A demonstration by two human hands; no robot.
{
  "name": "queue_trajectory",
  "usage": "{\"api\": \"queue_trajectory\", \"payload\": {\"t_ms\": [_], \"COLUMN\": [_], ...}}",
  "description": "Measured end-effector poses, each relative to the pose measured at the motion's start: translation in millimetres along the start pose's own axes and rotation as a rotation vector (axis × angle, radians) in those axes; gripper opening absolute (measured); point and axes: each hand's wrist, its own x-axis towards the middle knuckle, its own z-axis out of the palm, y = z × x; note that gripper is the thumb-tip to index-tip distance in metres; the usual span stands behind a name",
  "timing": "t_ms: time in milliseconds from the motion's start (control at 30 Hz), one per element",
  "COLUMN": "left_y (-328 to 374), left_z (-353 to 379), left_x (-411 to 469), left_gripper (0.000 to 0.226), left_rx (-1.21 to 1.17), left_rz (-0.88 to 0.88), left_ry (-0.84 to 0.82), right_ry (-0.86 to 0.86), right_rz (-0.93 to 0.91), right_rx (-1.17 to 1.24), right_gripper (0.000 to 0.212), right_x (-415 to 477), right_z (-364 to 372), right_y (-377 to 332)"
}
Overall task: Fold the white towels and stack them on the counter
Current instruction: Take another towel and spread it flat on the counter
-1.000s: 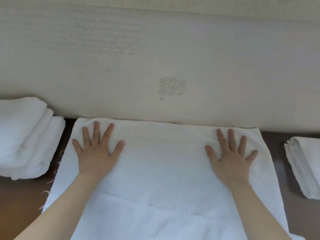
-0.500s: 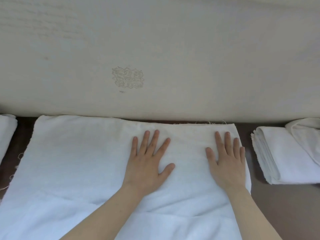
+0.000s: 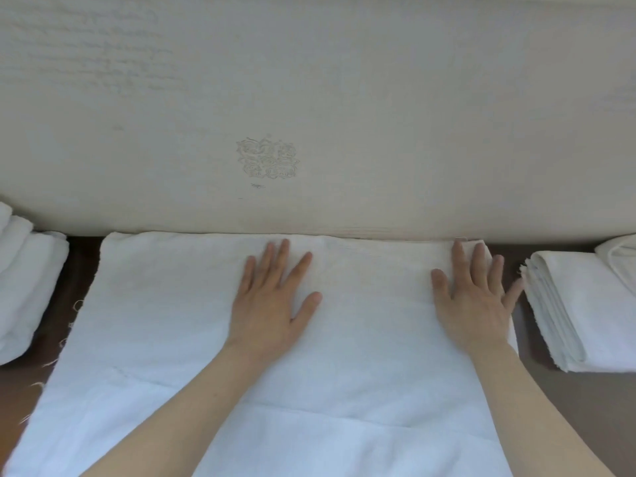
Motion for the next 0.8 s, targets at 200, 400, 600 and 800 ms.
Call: {"api": "queue_trajectory", "payload": {"t_ms": [200, 400, 600, 800], "left_y": [-124.9, -164.7, -163.0, -156.9], "left_z": [-27.1, -23.5, -17.8, -17.7], "left_x": [-51.8, -83.2, -113.6, -80.5], "left_gripper": [0.074, 0.079, 0.081, 0.074], "left_rx": [0.016, 0.014, 0.04, 0.033], "left_rz": [-0.366, -0.441, -0.494, -0.277], "left_ry": [0.023, -0.036, -0.027, -0.009], "right_ry": [-0.02, -0.029, -0.081, -0.057], "right_rz": [-0.127, -0.094, -0.142, -0.152], "right_rx": [-0.066, -0.016, -0.125, -0.053], "right_gripper": [0.07, 0.074, 0.073, 0.077], "right_x": [-37.7, -60.1, -100.6, -102.3], "right_z": [16.7, 15.5, 34.3, 21.2], "right_y": [-9.8, -45.6, -58.5, -104.5]}}
